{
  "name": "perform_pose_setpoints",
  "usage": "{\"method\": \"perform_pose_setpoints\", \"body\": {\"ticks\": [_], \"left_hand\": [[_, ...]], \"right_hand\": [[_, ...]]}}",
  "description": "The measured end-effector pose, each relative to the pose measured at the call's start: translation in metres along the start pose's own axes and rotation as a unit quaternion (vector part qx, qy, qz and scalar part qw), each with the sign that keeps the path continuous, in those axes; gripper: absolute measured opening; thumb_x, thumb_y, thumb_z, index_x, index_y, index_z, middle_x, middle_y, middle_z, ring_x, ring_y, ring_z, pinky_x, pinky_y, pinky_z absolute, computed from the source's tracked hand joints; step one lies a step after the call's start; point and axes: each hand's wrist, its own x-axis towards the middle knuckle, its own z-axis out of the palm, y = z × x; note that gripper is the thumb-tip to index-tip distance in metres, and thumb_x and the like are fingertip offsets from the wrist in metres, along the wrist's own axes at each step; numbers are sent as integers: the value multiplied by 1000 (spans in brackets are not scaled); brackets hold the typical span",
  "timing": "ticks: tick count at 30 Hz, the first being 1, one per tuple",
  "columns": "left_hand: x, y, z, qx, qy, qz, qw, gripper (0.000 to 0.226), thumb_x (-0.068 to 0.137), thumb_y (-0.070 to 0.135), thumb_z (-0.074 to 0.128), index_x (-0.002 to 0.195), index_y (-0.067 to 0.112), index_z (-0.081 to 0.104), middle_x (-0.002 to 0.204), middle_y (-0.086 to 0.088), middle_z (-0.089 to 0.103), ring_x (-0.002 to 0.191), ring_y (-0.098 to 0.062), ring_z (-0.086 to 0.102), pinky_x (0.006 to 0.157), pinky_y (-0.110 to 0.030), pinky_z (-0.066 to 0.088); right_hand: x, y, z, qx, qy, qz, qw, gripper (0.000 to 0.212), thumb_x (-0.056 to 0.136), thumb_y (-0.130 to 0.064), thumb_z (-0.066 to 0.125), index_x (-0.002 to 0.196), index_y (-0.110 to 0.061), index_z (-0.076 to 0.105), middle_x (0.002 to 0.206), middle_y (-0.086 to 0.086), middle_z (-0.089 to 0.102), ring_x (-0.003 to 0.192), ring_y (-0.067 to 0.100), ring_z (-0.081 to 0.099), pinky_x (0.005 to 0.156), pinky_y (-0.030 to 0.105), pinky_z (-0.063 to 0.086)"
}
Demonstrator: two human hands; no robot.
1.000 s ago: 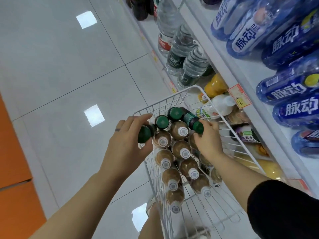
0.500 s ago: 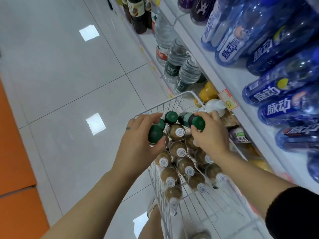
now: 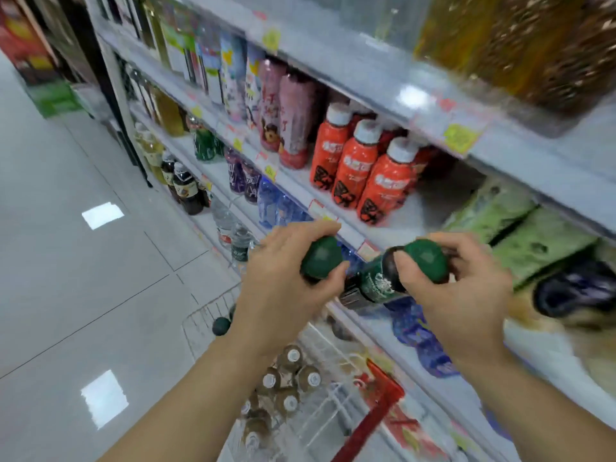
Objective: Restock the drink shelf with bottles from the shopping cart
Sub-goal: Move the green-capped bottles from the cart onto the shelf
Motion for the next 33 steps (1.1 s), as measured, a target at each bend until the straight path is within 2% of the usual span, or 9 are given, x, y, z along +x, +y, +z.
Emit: {"method": "perform_pose_setpoints", "body": {"ticks": [2, 4, 8, 11, 16, 20, 24, 29, 33], "left_hand": [[13, 46, 4, -32, 36, 48, 998, 33, 79, 27, 62, 111, 23, 58, 98, 23, 52, 94, -10, 57, 82, -24, 48], [26, 90, 9, -62, 61, 92, 992, 31, 80, 23, 62, 111, 22, 60, 98, 25, 51, 94, -11, 57, 85, -24, 47], [45, 173, 24, -103, 77, 183, 975, 27, 83, 22, 60, 110, 24, 57, 101, 22, 51, 93, -17, 59, 82, -30, 50], [52, 226, 43, -140, 80, 238, 958, 24, 84, 21, 59, 107, 21, 57, 101, 16, 58, 91, -20, 59, 80, -33, 49], [56, 304, 81, -205, 96, 359, 905, 16, 84, 12, 61, 99, 15, 57, 104, 9, 62, 98, -8, 58, 85, -28, 47], [66, 348, 116, -228, 116, 434, 864, 13, 84, 8, 63, 95, 13, 57, 105, 3, 62, 89, -18, 59, 86, -23, 42], [81, 367, 155, -229, 113, 460, 850, 11, 86, 10, 62, 94, 15, 57, 104, 1, 65, 76, -27, 60, 88, -14, 34], [96, 370, 188, -236, 114, 451, 853, 8, 85, 12, 61, 92, 17, 59, 98, -1, 70, 80, -17, 54, 83, -13, 38], [104, 370, 205, -238, 76, 427, 869, 10, 81, 13, 61, 85, 7, 68, 96, -2, 70, 89, -7, 54, 83, -20, 42]], "right_hand": [[10, -23, -47, 4, 41, -9, 999, 17, 66, -44, 65, 77, -38, 55, 71, -13, 59, 67, 7, 57, 65, 16, 47], [18, -42, -95, -26, 75, -44, 996, 17, 66, -42, 64, 78, -32, 58, 71, -18, 57, 68, 2, 54, 67, 8, 42], [21, -72, -183, -45, 149, -119, 981, 21, 69, -35, 65, 84, -21, 63, 70, -8, 55, 67, 3, 50, 62, 15, 41], [12, -83, -242, -90, 212, -162, 960, 28, 72, -31, 65, 83, -5, 68, 69, 2, 55, 65, 13, 48, 61, 18, 41], [-4, -90, -330, -179, 303, -216, 911, 31, 76, -26, 64, 83, 4, 68, 72, 3, 54, 66, 12, 47, 71, 6, 38], [-6, -83, -383, -246, 348, -220, 877, 32, 76, -24, 66, 83, 7, 68, 67, 13, 58, 66, 10, 46, 74, 2, 36], [1, -65, -407, -294, 359, -215, 859, 33, 77, -26, 66, 82, 7, 69, 67, 15, 60, 67, 9, 47, 77, 1, 37], [16, -43, -413, -331, 340, -214, 854, 33, 76, -26, 66, 83, 5, 69, 70, 14, 62, 70, 9, 49, 77, 3, 39], [31, -37, -413, -325, 294, -190, 879, 35, 76, -30, 66, 86, 4, 69, 70, 11, 61, 69, 6, 49, 74, 0, 36]]}}
